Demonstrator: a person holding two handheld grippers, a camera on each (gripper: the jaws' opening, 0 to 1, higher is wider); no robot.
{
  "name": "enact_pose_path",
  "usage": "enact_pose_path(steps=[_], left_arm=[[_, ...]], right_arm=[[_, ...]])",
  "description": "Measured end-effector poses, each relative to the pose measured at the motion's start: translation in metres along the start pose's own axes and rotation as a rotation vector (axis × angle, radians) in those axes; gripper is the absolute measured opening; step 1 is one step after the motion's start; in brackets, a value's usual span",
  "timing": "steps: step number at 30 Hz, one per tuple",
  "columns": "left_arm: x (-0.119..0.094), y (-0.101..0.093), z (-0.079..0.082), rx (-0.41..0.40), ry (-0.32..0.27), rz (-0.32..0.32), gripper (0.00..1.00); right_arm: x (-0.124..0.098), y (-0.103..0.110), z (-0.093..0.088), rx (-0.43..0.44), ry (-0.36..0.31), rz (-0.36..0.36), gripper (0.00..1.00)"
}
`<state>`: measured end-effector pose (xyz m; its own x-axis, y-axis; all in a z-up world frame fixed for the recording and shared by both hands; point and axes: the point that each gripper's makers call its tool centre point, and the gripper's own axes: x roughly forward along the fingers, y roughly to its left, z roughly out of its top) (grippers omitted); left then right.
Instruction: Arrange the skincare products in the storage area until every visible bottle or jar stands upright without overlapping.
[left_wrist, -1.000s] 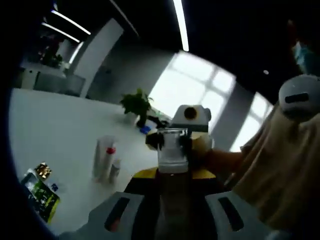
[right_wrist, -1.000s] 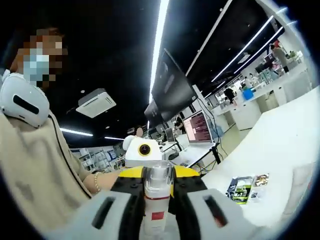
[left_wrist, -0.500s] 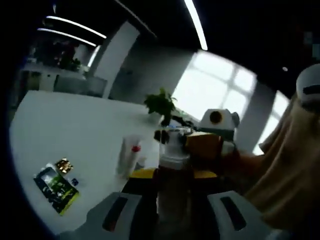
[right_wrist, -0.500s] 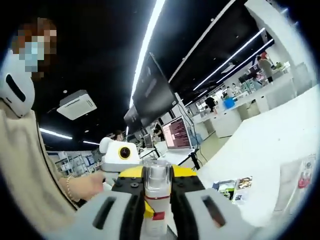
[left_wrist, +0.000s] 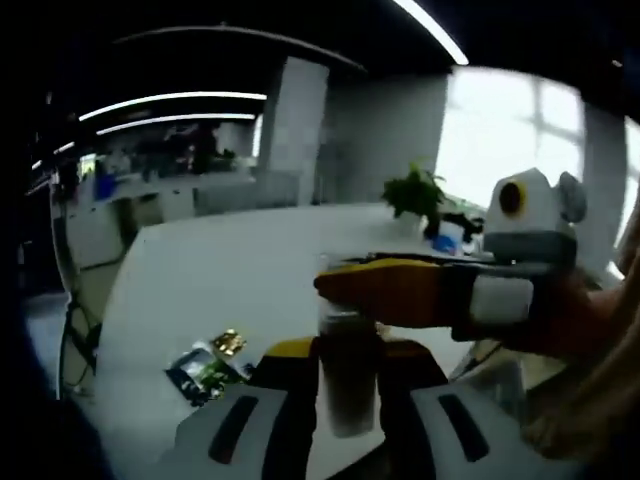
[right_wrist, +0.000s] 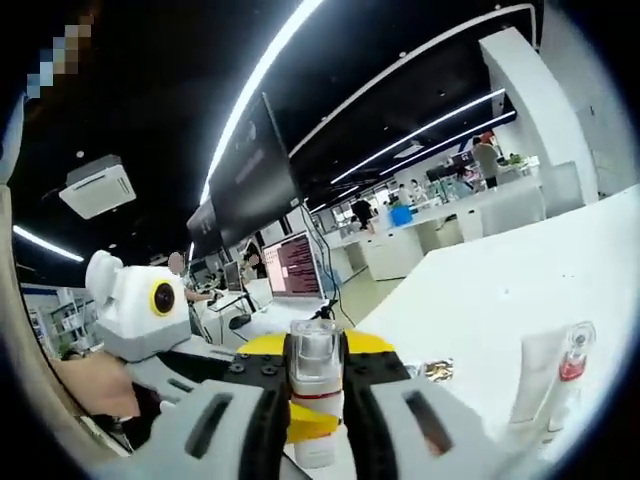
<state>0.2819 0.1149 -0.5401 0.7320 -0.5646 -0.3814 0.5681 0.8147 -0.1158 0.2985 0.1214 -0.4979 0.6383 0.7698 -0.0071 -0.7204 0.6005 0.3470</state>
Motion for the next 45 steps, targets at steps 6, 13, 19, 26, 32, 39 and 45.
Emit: enact_pose_path(steps=[6, 13, 19, 26, 32, 39, 45], left_arm=[[0.003, 0.006, -0.003, 0.013, 0.003, 0.087, 0.18], [0.003, 0.009, -0.006, -0.005, 0.033, 0.097, 0.17], [0.001, 0.012, -0.008, -0.038, 0.027, 0.065, 0.17], [-0.004, 0.004, -0.007, -0.033, 0.028, -0.084, 0.16], [-0.008, -0.001, -0.003, -0.034, 0.008, -0.230, 0.16], [-0.005, -0.015, 0.003, -0.057, 0.004, -0.394, 0.16], [-0.001, -0.032, 0.007, -0.051, -0.003, -0.534, 0.16]], right_arm=[[0.001, -0.002, -0.003, 0.032, 0.005, -0.021, 0.18], [0.003, -0.002, -0.005, 0.020, 0.023, -0.017, 0.18], [0.006, 0.004, -0.006, -0.042, 0.032, 0.060, 0.18], [0.005, 0.013, -0.008, -0.014, 0.066, 0.199, 0.19], [0.005, 0.020, -0.005, -0.029, 0.081, 0.265, 0.21], [-0.003, 0.017, 0.001, -0.021, 0.091, 0.299, 0.22], [-0.014, 0.013, 0.004, -0.011, 0.105, 0.330, 0.23]])
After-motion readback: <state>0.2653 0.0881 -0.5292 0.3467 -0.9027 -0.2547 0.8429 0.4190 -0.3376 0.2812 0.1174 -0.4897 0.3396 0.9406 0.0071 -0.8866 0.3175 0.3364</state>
